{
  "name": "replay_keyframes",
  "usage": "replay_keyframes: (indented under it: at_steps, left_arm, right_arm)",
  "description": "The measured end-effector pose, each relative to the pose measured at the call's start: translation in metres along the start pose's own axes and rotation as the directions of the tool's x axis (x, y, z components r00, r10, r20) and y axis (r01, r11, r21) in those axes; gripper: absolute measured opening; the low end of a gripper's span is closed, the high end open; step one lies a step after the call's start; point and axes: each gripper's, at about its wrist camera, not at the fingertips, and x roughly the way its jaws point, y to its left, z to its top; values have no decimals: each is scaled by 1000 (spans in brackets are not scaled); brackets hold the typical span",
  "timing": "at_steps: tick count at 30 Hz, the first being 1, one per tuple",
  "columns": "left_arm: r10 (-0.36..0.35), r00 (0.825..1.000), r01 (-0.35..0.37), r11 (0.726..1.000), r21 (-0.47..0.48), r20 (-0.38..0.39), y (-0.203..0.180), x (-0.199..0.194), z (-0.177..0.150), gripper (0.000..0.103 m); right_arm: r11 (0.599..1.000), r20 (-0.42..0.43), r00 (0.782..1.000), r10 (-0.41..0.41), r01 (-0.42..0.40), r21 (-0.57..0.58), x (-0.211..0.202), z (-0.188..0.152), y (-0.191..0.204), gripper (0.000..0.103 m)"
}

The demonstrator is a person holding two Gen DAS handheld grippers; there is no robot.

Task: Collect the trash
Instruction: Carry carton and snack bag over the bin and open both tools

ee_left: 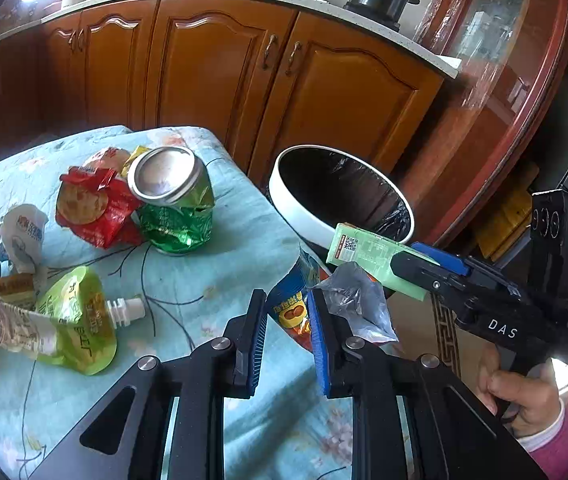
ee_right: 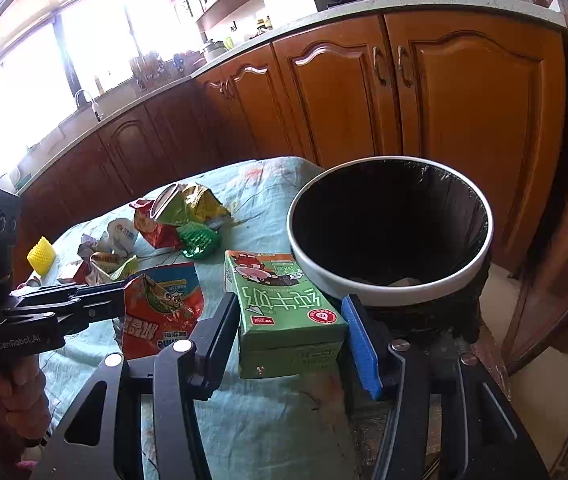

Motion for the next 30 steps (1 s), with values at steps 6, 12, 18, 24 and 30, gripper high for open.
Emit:
replay_keyframes:
  at_steps: [6, 12, 18, 24, 30]
  left_arm:
    - [1, 1000, -2, 1000, 28, 12, -13, 17, 24, 20]
    - [6, 1000, -6, 999, 52, -2, -25, 48, 50, 20]
    - [32, 999, -31, 996, 80, -10, -37, 82, 75, 20]
    - [63, 998, -60, 993, 99, -30, -45, 114, 90, 20]
    - [79, 996, -73, 990, 118, -48, -54, 135, 95, 20]
  right_arm:
    - [999, 39, 999, -32, 31, 13, -7, 17, -18, 54]
    - [997, 49, 996, -69, 67, 45, -5, 31, -44, 54]
    - [992, 44, 993, -113, 110, 60, 4, 42, -66, 54]
    - [989, 41, 990, -135, 132, 61, 10, 51, -81, 54]
    - [988, 26, 989, -147, 146, 60, 20, 53, -87, 54]
